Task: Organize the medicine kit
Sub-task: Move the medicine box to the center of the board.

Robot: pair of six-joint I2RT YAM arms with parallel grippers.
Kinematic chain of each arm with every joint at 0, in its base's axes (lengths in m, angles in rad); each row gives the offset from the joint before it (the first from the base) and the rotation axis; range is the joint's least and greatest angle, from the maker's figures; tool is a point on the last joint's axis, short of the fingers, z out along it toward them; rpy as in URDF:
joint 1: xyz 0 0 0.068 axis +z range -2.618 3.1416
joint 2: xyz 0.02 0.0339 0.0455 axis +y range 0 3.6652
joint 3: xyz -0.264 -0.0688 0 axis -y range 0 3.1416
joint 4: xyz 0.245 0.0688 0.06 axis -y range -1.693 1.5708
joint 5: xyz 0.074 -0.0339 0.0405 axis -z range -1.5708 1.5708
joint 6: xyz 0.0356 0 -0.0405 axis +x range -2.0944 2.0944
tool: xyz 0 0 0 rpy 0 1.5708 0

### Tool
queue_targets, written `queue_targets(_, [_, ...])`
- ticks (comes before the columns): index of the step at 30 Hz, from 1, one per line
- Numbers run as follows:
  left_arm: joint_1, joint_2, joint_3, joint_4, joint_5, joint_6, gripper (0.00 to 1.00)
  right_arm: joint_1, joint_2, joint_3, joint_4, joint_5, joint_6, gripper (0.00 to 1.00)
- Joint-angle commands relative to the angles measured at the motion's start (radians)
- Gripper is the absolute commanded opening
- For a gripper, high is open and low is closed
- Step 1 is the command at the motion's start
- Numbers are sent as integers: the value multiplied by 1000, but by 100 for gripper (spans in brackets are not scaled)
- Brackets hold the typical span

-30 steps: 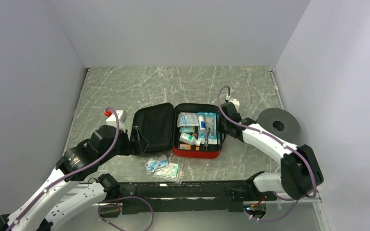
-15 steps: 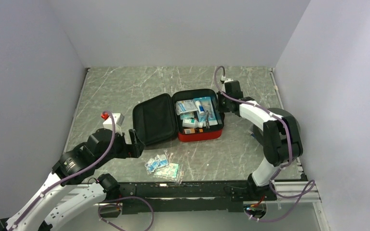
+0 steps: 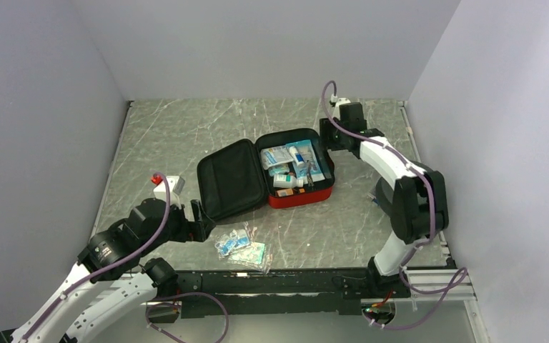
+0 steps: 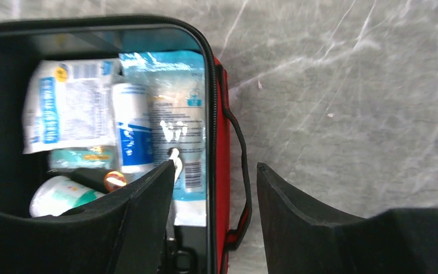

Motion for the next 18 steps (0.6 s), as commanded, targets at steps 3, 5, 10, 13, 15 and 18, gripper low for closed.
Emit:
queue_targets(3, [4,-16,-1,51,33,34,99,63,-207,13,-45,-48,-8,59])
queue_targets(5, [3,-24,-7,58,40,36,99,120,-248,-25,-47,-57,-44,59])
queue_targets(10, [4,-51,-15,73,51,44,99,269,-322,-80,-66,-79,-156,61])
queue_targets(13, [4,-67,-24,83,61,45,99,329,-380,-149,-24,-141,-215,62])
queue_targets(15, [4,-76,-24,84,66,45,99,365,-413,-192,-1,-170,-262,62])
queue_targets(18, [4,-86,-29,90,71,46,98,408,-426,-232,6,-200,-317,62])
